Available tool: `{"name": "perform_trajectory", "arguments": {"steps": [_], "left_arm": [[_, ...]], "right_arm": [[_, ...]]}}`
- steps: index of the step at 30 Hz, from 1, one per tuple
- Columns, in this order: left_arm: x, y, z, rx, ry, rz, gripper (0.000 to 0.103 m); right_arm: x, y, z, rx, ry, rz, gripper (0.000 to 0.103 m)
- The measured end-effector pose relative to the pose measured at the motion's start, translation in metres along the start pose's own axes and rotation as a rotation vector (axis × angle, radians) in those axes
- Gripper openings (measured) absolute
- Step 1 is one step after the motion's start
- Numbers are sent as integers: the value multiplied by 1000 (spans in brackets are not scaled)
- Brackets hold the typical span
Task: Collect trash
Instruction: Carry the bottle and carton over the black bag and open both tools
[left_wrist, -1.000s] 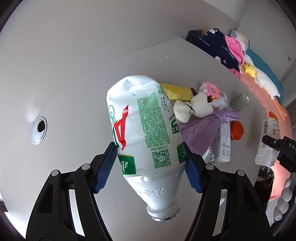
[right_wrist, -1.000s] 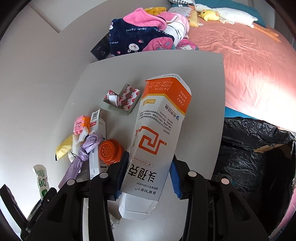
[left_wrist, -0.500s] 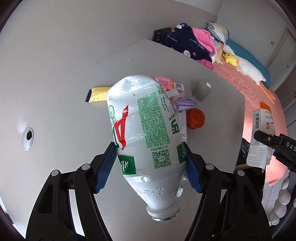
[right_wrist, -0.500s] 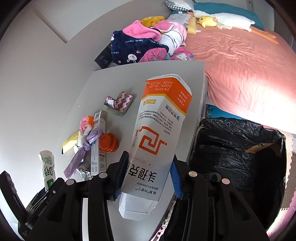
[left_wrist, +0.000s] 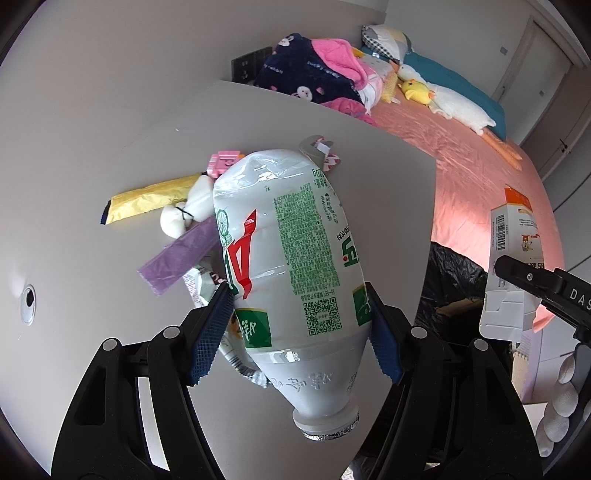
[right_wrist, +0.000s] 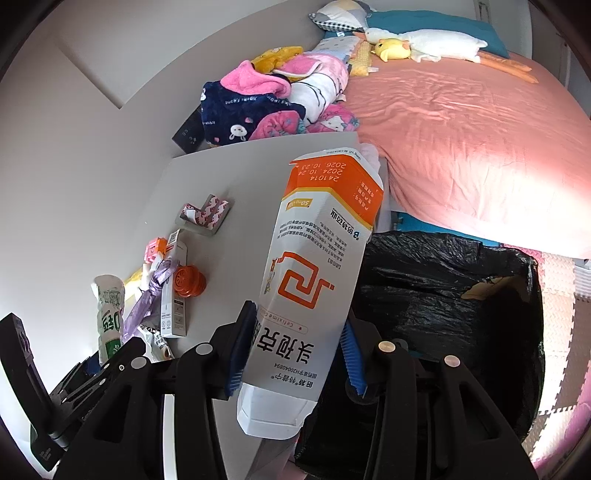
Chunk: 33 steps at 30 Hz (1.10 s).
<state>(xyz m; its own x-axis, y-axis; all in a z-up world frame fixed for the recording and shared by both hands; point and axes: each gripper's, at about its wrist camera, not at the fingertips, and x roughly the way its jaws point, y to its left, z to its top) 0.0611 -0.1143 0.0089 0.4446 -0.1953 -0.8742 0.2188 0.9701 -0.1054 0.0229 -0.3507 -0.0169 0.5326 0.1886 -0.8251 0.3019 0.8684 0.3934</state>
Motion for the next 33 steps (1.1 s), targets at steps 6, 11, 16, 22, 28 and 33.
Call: {"name": "perform_trajectory", "arguments": {"steps": [6, 11, 16, 22, 28, 33], "left_arm": [[7, -28, 5, 54, 10, -26, 67], [10, -49, 9, 97, 11, -57, 67], [13, -71, 11, 142, 13, -87, 67], [15, -100, 11, 206, 23, -120, 68], [16, -128, 7, 271, 38, -159, 68], [18, -146, 2, 318, 50, -186, 68]], "right_arm": [[-13, -20, -2, 23, -17, -17, 46], [-25, -37, -3, 45, -35, -31, 47], [-37, -53, -4, 70, -54, -47, 47], [-51, -71, -6, 100, -82, -68, 47], [-65, -89, -8, 130, -110, -95, 48], [-75, -106, -11, 158, -133, -121, 48]]}}
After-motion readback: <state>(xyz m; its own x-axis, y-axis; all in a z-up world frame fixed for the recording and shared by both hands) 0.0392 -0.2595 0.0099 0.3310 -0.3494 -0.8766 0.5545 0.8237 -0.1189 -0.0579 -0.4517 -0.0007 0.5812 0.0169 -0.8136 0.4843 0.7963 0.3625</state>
